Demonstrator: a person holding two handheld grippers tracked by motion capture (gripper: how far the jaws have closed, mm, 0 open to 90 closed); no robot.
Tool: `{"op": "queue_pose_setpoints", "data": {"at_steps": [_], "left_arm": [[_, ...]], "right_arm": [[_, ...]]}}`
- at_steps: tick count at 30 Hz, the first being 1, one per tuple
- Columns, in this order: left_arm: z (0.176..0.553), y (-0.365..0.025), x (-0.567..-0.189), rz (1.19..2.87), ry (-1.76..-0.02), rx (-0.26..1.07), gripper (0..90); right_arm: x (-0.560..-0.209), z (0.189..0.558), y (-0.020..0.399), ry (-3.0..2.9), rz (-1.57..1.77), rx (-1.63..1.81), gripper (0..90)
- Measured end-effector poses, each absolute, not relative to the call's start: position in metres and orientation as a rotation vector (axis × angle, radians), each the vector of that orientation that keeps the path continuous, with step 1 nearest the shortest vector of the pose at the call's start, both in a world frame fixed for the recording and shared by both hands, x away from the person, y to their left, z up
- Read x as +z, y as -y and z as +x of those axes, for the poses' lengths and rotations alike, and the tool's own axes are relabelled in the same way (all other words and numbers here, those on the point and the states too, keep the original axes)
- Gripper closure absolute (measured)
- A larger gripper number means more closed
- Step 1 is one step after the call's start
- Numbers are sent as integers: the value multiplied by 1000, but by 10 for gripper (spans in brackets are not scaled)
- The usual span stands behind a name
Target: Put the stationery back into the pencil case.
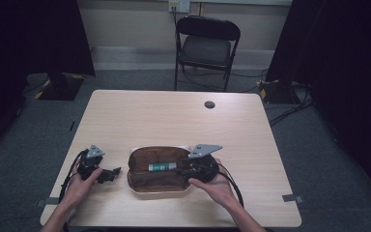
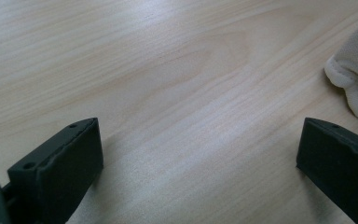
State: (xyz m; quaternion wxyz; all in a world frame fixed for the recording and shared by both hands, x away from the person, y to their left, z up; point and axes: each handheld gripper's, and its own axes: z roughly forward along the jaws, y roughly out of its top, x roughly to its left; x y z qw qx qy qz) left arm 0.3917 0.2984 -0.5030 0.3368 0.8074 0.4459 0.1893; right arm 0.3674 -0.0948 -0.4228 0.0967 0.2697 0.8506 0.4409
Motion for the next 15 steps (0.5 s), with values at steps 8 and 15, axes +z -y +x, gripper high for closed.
{"op": "queue_pose_setpoints", "data": {"at_steps": [8,15], "left_arm": [[392,-298,-503,2104,-1164,486,0],[392,-298,-503,2104,-1166,489,0]], "right_arm": [[-418,358,134,-2416,908,1279,430],[-419,362,174,-2341,1025,1249,348]]}}
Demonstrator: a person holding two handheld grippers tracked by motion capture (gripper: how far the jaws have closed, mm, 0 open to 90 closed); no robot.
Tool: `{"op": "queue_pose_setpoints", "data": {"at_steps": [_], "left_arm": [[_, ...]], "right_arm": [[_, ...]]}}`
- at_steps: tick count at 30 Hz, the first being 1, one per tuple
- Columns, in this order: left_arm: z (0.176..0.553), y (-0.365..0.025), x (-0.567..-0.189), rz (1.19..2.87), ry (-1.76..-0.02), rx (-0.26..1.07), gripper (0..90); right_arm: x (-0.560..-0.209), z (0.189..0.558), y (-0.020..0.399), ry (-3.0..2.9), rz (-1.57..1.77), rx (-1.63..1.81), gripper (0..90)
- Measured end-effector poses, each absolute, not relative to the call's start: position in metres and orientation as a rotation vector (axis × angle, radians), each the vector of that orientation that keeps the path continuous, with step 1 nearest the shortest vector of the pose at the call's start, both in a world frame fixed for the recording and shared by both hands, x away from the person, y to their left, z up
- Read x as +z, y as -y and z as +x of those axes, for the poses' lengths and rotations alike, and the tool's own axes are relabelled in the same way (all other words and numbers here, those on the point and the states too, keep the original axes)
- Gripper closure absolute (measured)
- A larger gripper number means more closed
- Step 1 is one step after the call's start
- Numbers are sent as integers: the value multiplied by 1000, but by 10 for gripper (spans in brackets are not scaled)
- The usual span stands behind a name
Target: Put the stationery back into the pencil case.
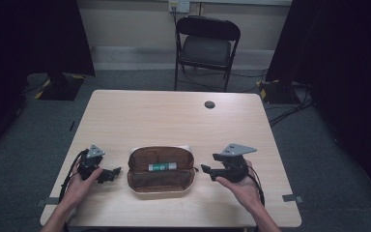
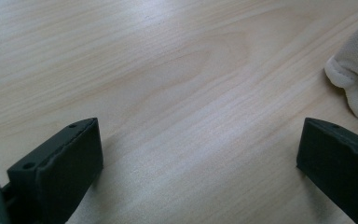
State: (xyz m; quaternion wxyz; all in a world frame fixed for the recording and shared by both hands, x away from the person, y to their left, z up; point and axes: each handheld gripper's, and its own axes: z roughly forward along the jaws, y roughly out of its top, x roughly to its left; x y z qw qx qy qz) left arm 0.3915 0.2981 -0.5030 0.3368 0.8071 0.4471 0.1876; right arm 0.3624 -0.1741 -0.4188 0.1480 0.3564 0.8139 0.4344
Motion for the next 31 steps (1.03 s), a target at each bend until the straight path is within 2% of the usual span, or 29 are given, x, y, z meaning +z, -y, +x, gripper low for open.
{"op": "queue_pose_setpoints", "data": {"at_steps": [12,18,21,31], "left_arm": [[391,-298,-503,2101,-1168,493,0],[390,-298,-503,2093,-1174,488,1],[389,-299,-503,2104,-1169,496,1],[386,-300,-503,2090,-1174,494,1]], "right_arm": [[-454,381,249,-2178,1287,1043,194],[-477,391,278,-2114,1414,963,191],[-486,394,286,-2095,1460,926,222],[-500,396,287,-2028,1465,883,153]]}}
